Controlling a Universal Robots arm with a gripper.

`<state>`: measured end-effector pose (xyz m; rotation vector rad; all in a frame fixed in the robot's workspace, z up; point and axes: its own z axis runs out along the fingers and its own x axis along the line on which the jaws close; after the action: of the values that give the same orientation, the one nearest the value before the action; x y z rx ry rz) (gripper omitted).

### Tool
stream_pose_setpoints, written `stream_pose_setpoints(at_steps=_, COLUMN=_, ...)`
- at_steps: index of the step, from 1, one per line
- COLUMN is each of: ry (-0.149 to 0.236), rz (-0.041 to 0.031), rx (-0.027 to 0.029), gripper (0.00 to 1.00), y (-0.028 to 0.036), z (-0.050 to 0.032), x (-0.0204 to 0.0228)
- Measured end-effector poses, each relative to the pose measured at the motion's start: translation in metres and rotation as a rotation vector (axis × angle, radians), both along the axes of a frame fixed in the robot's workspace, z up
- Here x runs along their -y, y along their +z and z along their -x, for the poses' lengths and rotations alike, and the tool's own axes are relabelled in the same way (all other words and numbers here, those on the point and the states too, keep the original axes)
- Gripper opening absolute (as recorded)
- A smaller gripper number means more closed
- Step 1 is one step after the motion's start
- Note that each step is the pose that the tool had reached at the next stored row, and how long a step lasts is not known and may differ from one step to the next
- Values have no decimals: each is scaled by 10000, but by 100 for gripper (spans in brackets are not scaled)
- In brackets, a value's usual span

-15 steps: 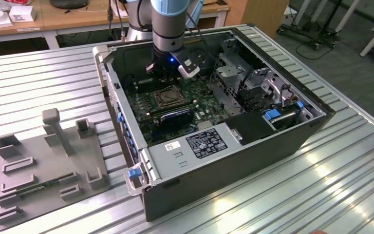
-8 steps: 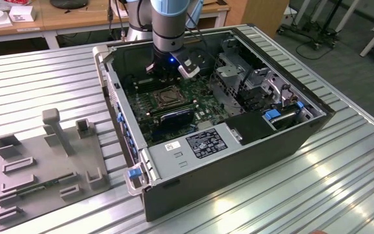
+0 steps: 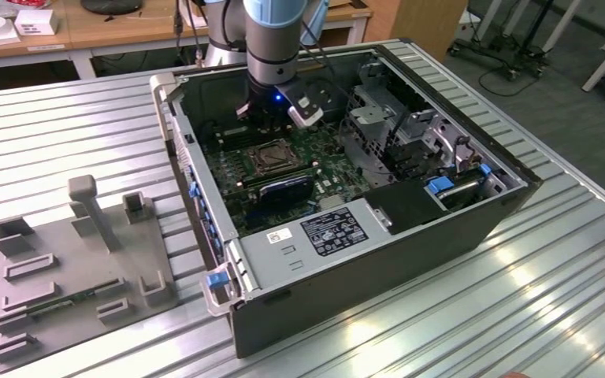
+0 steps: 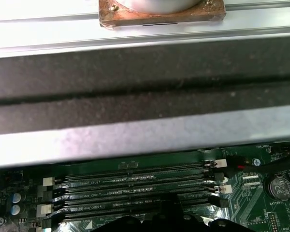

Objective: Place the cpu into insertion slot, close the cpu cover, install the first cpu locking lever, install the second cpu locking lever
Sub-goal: 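Install the first cpu locking lever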

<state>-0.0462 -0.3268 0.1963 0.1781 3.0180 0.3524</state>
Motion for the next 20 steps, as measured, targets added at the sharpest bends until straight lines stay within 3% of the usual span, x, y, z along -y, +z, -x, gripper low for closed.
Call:
stream_pose_setpoints(at_steps=13, ry=0, rz=-2, rx=5, gripper=11, y=-3, z=0, x=0)
stream_pose_setpoints(at_steps=20, ry=-1, rz=0, rx=5, gripper=11, y=74, z=0, x=0)
